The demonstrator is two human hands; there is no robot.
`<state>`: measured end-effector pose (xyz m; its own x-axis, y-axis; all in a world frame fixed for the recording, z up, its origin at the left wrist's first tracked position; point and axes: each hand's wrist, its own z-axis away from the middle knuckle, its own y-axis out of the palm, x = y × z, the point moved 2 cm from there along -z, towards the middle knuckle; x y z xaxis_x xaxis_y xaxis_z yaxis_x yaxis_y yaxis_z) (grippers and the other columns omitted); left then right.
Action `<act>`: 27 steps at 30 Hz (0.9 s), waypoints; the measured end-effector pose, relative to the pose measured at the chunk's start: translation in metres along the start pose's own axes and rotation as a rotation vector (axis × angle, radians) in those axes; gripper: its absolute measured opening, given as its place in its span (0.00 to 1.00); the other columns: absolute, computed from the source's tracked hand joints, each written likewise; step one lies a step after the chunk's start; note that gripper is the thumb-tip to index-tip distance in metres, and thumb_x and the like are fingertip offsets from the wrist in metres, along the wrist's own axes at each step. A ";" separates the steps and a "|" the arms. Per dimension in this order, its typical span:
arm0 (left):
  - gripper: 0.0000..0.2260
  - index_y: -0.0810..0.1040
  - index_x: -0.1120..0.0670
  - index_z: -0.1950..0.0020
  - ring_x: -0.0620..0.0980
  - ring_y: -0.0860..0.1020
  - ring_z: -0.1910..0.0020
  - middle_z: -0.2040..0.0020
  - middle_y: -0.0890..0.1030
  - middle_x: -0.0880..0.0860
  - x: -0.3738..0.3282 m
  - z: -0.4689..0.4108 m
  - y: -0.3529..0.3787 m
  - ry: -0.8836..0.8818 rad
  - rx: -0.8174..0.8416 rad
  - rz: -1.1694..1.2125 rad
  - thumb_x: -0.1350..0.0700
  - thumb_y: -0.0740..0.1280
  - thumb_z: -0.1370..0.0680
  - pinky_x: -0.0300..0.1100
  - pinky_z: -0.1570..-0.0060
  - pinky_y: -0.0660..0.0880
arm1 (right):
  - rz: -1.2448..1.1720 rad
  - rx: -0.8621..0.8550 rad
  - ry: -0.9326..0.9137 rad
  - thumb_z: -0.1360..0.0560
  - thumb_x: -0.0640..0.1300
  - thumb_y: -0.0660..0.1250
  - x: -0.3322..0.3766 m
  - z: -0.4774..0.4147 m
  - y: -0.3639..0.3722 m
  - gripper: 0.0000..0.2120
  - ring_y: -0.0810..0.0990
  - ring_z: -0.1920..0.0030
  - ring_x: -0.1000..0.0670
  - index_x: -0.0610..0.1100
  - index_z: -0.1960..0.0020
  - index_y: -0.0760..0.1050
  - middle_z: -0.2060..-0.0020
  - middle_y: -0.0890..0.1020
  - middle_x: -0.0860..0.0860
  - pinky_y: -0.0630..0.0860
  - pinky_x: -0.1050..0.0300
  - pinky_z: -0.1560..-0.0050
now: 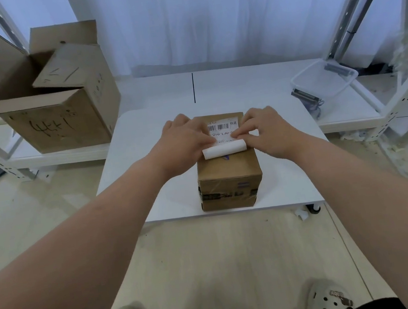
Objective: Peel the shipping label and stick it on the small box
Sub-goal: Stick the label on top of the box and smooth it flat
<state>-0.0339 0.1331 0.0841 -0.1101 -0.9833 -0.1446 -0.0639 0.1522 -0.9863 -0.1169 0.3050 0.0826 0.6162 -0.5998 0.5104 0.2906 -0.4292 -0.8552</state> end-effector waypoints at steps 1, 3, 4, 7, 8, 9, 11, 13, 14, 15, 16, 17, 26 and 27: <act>0.15 0.76 0.44 0.35 0.53 0.64 0.37 0.35 0.73 0.44 -0.004 -0.001 0.000 0.037 0.014 -0.001 0.54 0.56 0.18 0.43 0.44 0.55 | -0.051 0.017 -0.005 0.22 0.39 0.62 0.005 -0.001 -0.001 0.12 0.72 0.44 0.44 0.42 0.46 0.83 0.47 0.78 0.45 0.69 0.55 0.42; 0.19 0.74 0.43 0.34 0.52 0.64 0.36 0.33 0.73 0.40 -0.006 -0.001 -0.001 0.057 0.033 -0.004 0.60 0.55 0.19 0.43 0.45 0.54 | -0.211 0.083 0.058 0.23 0.39 0.59 0.016 0.002 -0.003 0.14 0.75 0.46 0.47 0.40 0.49 0.84 0.47 0.81 0.46 0.70 0.53 0.41; 0.21 0.73 0.42 0.33 0.52 0.64 0.36 0.32 0.72 0.40 -0.005 -0.001 -0.002 0.050 0.034 -0.015 0.62 0.54 0.19 0.44 0.43 0.55 | -0.262 0.117 0.080 0.23 0.42 0.58 0.018 0.003 -0.001 0.15 0.76 0.45 0.47 0.40 0.50 0.83 0.46 0.81 0.46 0.70 0.51 0.39; 0.24 0.71 0.39 0.32 0.51 0.65 0.37 0.31 0.70 0.39 0.000 0.003 -0.003 0.016 0.014 -0.030 0.63 0.53 0.20 0.47 0.41 0.57 | -0.255 0.193 0.093 0.21 0.50 0.55 0.019 0.004 0.007 0.18 0.76 0.42 0.46 0.42 0.46 0.81 0.44 0.81 0.45 0.69 0.47 0.38; 0.24 0.71 0.39 0.33 0.51 0.65 0.38 0.31 0.71 0.39 0.000 0.003 -0.002 0.004 0.009 -0.017 0.64 0.53 0.20 0.47 0.42 0.57 | -0.235 0.209 0.098 0.21 0.52 0.54 0.020 0.004 0.009 0.19 0.75 0.41 0.47 0.45 0.44 0.80 0.42 0.80 0.47 0.69 0.48 0.37; 0.24 0.72 0.40 0.33 0.51 0.65 0.38 0.31 0.71 0.39 0.001 0.003 -0.001 -0.009 0.009 0.002 0.64 0.53 0.20 0.47 0.41 0.58 | -0.222 0.226 0.109 0.21 0.54 0.54 0.020 0.004 0.011 0.20 0.75 0.40 0.48 0.48 0.42 0.79 0.40 0.79 0.50 0.69 0.50 0.38; 0.20 0.75 0.41 0.35 0.51 0.65 0.37 0.32 0.73 0.41 0.004 0.004 0.001 -0.061 0.008 0.063 0.61 0.54 0.19 0.47 0.41 0.59 | -0.239 0.242 0.135 0.21 0.56 0.53 0.019 0.003 0.012 0.19 0.72 0.40 0.52 0.54 0.38 0.77 0.39 0.75 0.58 0.68 0.55 0.40; 0.14 0.78 0.43 0.39 0.52 0.66 0.36 0.35 0.75 0.43 0.010 0.005 0.000 -0.127 -0.029 0.131 0.54 0.58 0.19 0.47 0.41 0.59 | -0.283 0.196 0.171 0.21 0.55 0.56 0.017 0.004 0.010 0.17 0.72 0.40 0.53 0.53 0.38 0.78 0.39 0.74 0.60 0.67 0.56 0.40; 0.12 0.79 0.43 0.40 0.52 0.66 0.36 0.36 0.75 0.44 0.013 0.006 0.000 -0.149 -0.041 0.147 0.51 0.60 0.20 0.47 0.41 0.60 | -0.285 0.154 0.180 0.22 0.54 0.57 0.014 0.004 0.009 0.17 0.74 0.42 0.50 0.50 0.41 0.80 0.40 0.77 0.56 0.70 0.53 0.40; 0.11 0.79 0.43 0.41 0.52 0.66 0.36 0.37 0.75 0.45 0.015 0.007 0.000 -0.160 -0.040 0.155 0.48 0.61 0.21 0.48 0.41 0.60 | -0.267 0.118 0.181 0.22 0.53 0.58 0.013 0.003 0.007 0.17 0.76 0.44 0.46 0.46 0.45 0.82 0.42 0.80 0.50 0.71 0.48 0.42; 0.11 0.79 0.43 0.42 0.52 0.67 0.37 0.37 0.75 0.46 0.018 0.008 0.001 -0.165 -0.033 0.164 0.46 0.63 0.22 0.47 0.42 0.60 | -0.248 0.099 0.173 0.22 0.52 0.58 0.014 0.003 0.006 0.18 0.77 0.46 0.42 0.42 0.48 0.82 0.46 0.81 0.45 0.72 0.45 0.44; 0.11 0.79 0.43 0.42 0.52 0.67 0.37 0.37 0.75 0.47 0.020 0.009 0.002 -0.171 -0.026 0.178 0.46 0.64 0.23 0.46 0.43 0.60 | -0.237 0.100 0.153 0.22 0.50 0.58 0.017 0.003 0.006 0.18 0.77 0.47 0.40 0.41 0.50 0.82 0.49 0.81 0.42 0.72 0.44 0.45; 0.18 0.73 0.42 0.34 0.53 0.67 0.35 0.35 0.73 0.47 0.023 0.007 0.006 -0.244 0.000 0.229 0.43 0.65 0.24 0.50 0.39 0.62 | -0.176 0.213 0.139 0.20 0.55 0.51 0.037 -0.007 0.016 0.21 0.76 0.48 0.46 0.50 0.48 0.81 0.48 0.78 0.47 0.70 0.49 0.44; 0.20 0.72 0.42 0.33 0.53 0.67 0.35 0.35 0.73 0.47 0.024 0.007 0.007 -0.255 0.006 0.223 0.43 0.64 0.24 0.50 0.39 0.62 | -0.188 0.188 0.138 0.20 0.55 0.51 0.036 -0.006 0.014 0.21 0.75 0.48 0.46 0.49 0.47 0.82 0.47 0.79 0.46 0.70 0.51 0.45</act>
<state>-0.0297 0.1094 0.0732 0.1307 -0.9194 -0.3711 -0.0600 0.3663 -0.9286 -0.0949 0.2728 0.0897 0.4370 -0.6134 0.6579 0.5287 -0.4165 -0.7396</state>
